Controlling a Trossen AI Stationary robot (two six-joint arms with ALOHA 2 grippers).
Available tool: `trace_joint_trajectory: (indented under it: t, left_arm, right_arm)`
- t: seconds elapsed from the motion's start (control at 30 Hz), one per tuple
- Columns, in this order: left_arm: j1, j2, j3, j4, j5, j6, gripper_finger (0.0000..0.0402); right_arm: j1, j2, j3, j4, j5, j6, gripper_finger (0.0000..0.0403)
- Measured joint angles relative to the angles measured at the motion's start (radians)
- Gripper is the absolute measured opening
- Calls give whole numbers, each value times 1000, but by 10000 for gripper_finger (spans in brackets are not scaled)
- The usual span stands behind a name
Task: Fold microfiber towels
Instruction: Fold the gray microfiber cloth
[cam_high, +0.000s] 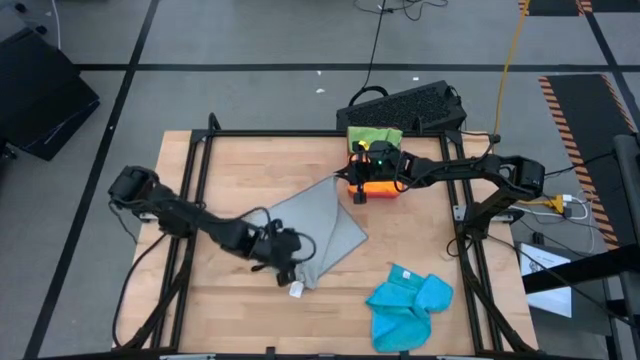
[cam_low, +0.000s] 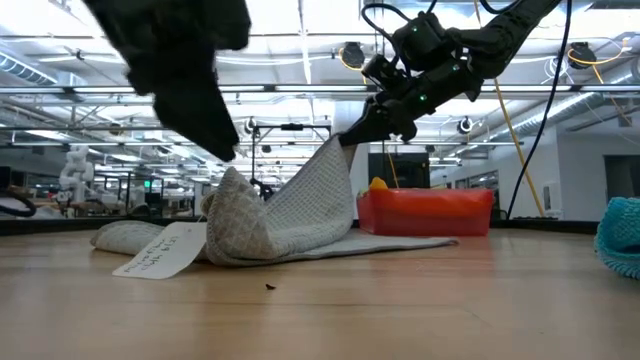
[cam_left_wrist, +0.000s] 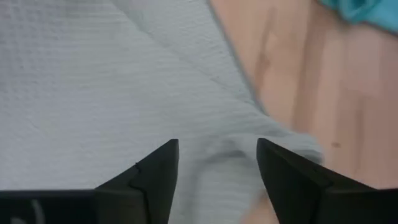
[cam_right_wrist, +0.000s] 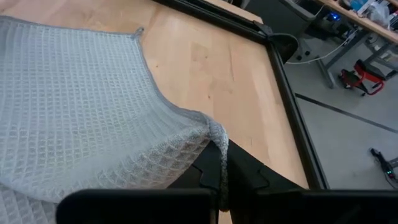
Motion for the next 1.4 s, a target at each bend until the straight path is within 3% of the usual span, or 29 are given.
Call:
trace_joint_trajectory:
  t: [0.23, 0.37, 0.53, 0.8, 1.03, 1.13, 1.4]
  left_arm:
    - [-186, 65, -9, 18, -141, -265, 174]
    - [-227, 137, -9, 100, -200, -273, 162]
    - [-213, 194, -9, 158, -287, -276, 168]
    - [-178, 263, -11, 199, -268, -292, 175]
    - [-157, 288, -8, 302, -346, -252, 173]
    - [-153, 293, -10, 320, -364, -212, 146]
    - [-122, 294, -9, 427, -369, -35, 9]
  right_arm:
    - [0, 0, 0, -8, 0, 0, 4]
    - [0, 0, 0, -8, 1, 0, 4]
    - [0, 0, 0, -1, 1, 8, 4]
    - [0, 0, 0, 0, 3, 16, 4]
    - [0, 0, 0, 0, 4, 18, 4]
    - [0, 0, 0, 3, 5, 18, 4]
    - [0, 0, 0, 7, 5, 11, 4]
